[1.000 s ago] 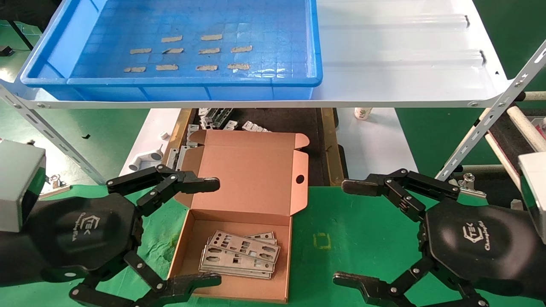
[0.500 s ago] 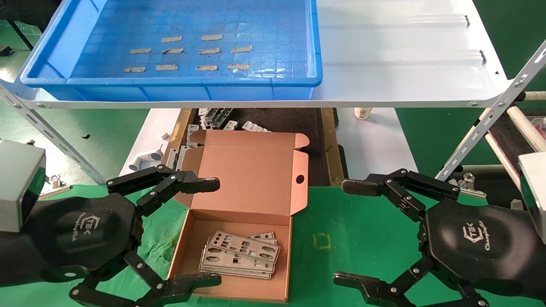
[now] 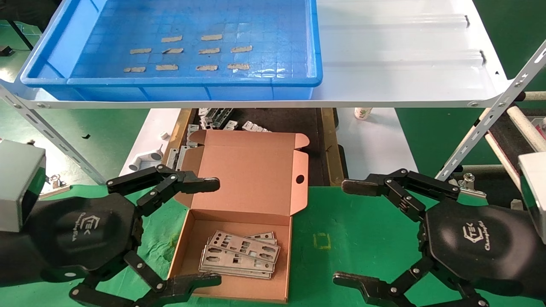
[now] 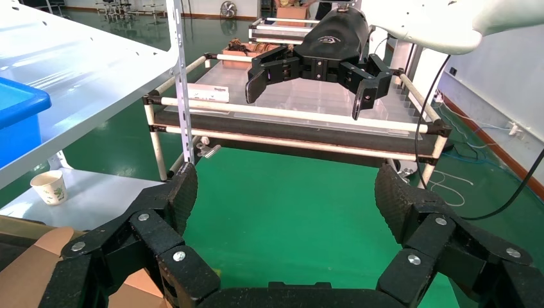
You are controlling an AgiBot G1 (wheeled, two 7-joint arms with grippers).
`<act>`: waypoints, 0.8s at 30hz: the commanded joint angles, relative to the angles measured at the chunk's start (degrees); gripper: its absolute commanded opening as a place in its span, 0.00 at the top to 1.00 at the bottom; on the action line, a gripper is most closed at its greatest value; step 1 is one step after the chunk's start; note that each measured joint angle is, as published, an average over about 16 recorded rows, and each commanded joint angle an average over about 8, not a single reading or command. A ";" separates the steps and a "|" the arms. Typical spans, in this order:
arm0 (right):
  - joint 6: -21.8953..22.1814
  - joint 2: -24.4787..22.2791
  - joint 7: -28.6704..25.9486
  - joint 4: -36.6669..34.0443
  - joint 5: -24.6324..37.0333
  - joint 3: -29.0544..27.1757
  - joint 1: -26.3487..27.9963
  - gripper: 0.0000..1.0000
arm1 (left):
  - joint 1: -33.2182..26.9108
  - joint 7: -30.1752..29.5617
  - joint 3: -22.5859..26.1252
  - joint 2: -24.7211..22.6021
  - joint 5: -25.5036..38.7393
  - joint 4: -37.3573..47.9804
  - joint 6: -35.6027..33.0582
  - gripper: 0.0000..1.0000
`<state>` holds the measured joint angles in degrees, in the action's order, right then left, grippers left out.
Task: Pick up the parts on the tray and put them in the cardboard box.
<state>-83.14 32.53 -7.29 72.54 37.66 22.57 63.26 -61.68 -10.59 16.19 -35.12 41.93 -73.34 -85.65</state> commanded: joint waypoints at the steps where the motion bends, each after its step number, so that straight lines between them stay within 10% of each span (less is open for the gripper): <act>1: 0.00 0.00 0.00 0.00 0.00 0.00 0.00 0.00 | 0.00 0.00 0.00 0.00 0.00 0.00 0.00 0.00; 24: 0.00 0.00 0.00 0.00 0.00 0.00 0.00 0.00 | 0.00 0.00 0.00 0.00 0.00 0.00 0.00 0.00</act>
<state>-83.14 32.53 -7.29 72.54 37.66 22.57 63.26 -61.68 -10.59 16.19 -35.12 41.93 -73.34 -85.65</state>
